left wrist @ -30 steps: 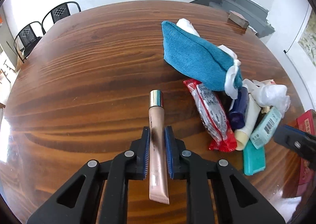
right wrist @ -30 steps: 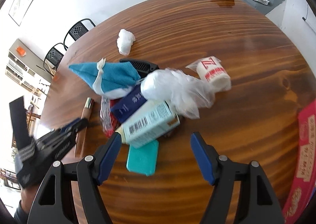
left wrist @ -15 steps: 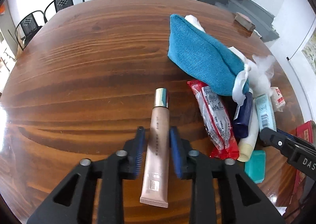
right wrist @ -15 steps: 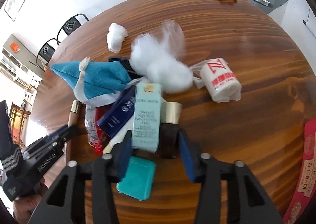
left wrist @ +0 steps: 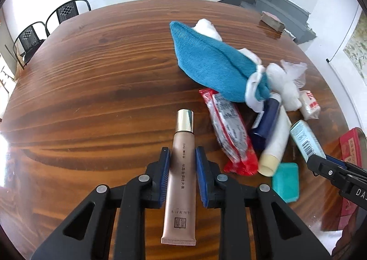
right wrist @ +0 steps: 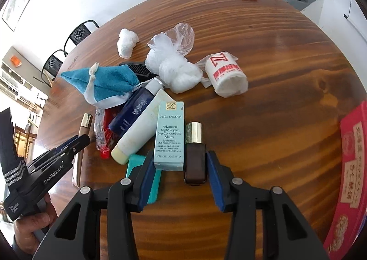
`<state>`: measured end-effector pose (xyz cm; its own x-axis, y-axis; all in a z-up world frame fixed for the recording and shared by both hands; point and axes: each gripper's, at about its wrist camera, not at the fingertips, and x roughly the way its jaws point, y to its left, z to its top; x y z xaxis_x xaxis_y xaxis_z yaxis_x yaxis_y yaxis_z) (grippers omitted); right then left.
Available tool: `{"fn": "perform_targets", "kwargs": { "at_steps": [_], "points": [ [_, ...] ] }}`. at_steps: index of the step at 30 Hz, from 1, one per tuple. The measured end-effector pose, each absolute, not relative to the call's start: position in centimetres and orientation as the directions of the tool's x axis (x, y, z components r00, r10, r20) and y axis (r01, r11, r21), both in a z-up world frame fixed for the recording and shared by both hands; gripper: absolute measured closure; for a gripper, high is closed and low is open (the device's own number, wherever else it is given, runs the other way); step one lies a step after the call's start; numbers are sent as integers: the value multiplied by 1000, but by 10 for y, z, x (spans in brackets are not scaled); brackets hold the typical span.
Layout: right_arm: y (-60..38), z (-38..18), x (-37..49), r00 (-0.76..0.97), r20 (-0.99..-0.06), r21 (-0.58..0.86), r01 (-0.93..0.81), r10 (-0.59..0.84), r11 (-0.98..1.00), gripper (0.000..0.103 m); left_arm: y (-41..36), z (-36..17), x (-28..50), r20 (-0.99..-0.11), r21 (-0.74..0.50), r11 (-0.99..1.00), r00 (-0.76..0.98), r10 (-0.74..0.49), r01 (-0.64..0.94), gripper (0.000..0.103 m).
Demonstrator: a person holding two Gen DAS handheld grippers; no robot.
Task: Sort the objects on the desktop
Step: 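Grasp the light-blue Estee Lauder box with the right tool while the left tool holds the tube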
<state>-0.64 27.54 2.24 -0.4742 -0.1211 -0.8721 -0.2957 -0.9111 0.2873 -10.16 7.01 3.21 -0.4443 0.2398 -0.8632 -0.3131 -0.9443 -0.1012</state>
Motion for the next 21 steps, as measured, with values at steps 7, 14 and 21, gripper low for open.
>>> {"fn": "perform_targets", "kwargs": {
  "at_steps": [7, 14, 21],
  "points": [
    [274, 21, 17, -462, -879, 259, -261, -115, -930, 55, 69, 47, -80, -859, -115, -945, -446, 250, -306, 78],
    [285, 12, 45, -433, -890, 274, -251, -146, -928, 53, 70, 51, -53, -864, -124, -946, -436, 252, -300, 78],
    [293, 26, 61, -483, -861, 304, -237, -160, -923, 52, 72, 55, -32, -864, -123, -946, -437, 251, -299, 78]
  ]
}}
